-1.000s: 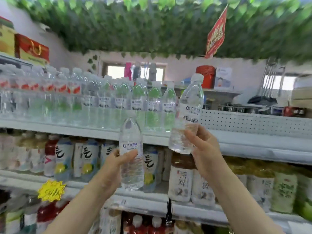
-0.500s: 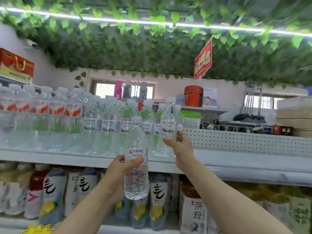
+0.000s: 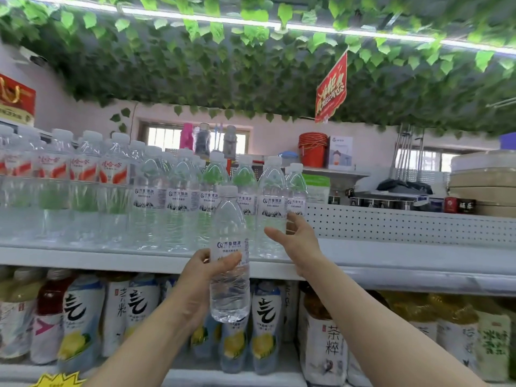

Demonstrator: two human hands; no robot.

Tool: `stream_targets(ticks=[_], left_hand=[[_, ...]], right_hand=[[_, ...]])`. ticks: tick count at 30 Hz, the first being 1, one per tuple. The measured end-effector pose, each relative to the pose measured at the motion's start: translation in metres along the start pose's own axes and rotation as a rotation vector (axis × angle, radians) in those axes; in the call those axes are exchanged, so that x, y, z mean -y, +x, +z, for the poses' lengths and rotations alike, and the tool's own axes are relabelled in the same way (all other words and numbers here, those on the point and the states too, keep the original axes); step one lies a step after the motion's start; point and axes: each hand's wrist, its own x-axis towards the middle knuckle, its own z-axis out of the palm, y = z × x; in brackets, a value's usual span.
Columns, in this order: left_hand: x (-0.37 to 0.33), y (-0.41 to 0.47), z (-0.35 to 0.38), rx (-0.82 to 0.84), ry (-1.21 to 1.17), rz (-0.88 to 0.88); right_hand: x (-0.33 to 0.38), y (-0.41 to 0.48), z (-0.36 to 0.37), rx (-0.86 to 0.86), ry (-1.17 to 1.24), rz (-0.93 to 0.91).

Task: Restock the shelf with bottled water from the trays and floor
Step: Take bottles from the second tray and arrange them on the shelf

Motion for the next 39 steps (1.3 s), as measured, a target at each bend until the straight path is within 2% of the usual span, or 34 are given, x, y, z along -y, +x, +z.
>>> stream_targets(ticks=[12,18,20,23,25,27,32,39], left_hand=[[-0.004,-0.003,0.005,0.004,0.023,-0.006],[-0.006,-0.004,0.008,0.003,0.037,0.001],[-0.008,-0.004,0.014,0.004,0.036,0.011],[-0.011,-0.003,0.025,0.029,-0.004,0.001],[-0.014,-0.003,0.037,0.059,-0.037,0.011],[-0.014,-0.001,0.051,0.091,-0.072,0.029],[-0.007,0.005,0.088,0.189,-0.105,0.021],[-0.003,0.018,0.132,0.221,-0.047,0.024]], right_hand=[[0.004,0.004,0.009,-0.086,-0.182,0.024],[0.004,-0.024,-0.002,-0.14,-0.243,0.0],[0.007,-0.043,-0.009,-0.081,-0.133,-0.003],[0.009,-0.073,-0.019,0.185,0.061,0.041],[0.006,-0.087,-0.026,0.315,0.111,0.063],[0.002,-0.095,-0.032,0.374,0.101,0.067],[0.002,-0.099,-0.056,0.332,0.161,0.042],[0.001,-0.083,-0.096,0.266,0.192,0.061]])
